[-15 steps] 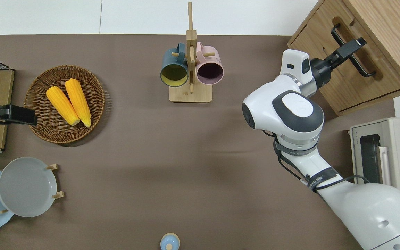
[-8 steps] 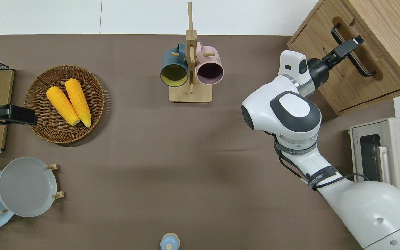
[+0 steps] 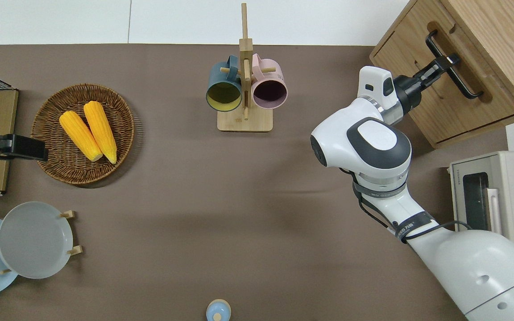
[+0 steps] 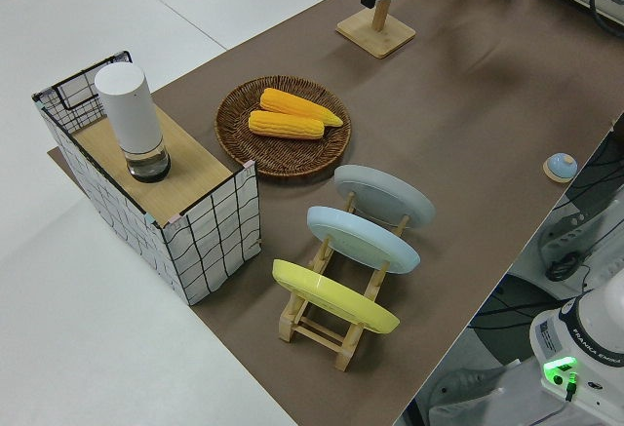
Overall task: Slide drawer open with right arm
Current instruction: 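Close the right gripper on the black drawer handle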
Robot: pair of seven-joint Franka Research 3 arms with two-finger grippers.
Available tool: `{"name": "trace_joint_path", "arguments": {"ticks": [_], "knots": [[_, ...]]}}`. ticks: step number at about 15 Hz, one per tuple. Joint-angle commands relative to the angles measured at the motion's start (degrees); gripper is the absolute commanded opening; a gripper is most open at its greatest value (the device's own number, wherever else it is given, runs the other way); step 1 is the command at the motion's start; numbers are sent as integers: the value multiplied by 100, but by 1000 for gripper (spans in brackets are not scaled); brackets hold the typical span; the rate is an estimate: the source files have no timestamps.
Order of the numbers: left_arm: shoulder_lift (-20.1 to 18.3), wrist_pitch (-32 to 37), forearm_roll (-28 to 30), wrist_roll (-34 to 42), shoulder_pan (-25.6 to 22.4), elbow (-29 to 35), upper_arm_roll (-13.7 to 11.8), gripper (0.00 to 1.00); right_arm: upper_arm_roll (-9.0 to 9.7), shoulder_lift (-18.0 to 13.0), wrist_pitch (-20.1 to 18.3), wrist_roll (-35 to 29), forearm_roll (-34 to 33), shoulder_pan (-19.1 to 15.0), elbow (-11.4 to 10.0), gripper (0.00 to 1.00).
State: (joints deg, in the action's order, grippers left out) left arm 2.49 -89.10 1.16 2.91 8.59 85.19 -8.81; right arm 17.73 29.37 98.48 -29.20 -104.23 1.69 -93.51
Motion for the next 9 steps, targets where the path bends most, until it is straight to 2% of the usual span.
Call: {"name": "trace_joint_path", "arguments": {"ticks": [1, 4, 7, 8, 9], "knots": [[76, -2, -63, 43, 99, -117, -95, 995, 64, -19, 5, 116, -220, -90, 26, 0], [76, -2, -72, 43, 99, -117, -95, 998, 64, -28, -48, 116, -159, -47, 26, 0], [76, -2, -72, 43, 99, -117, -95, 998, 151, -37, -433, 142, -115, 50, 17, 0], [76, -2, -72, 43, 99, -117, -95, 995, 247, -37, -583, 203, 94, 155, 17, 0], [76, -2, -72, 43, 99, -117, -95, 995, 257, -45, -758, 212, 192, 251, 17, 0]]}}
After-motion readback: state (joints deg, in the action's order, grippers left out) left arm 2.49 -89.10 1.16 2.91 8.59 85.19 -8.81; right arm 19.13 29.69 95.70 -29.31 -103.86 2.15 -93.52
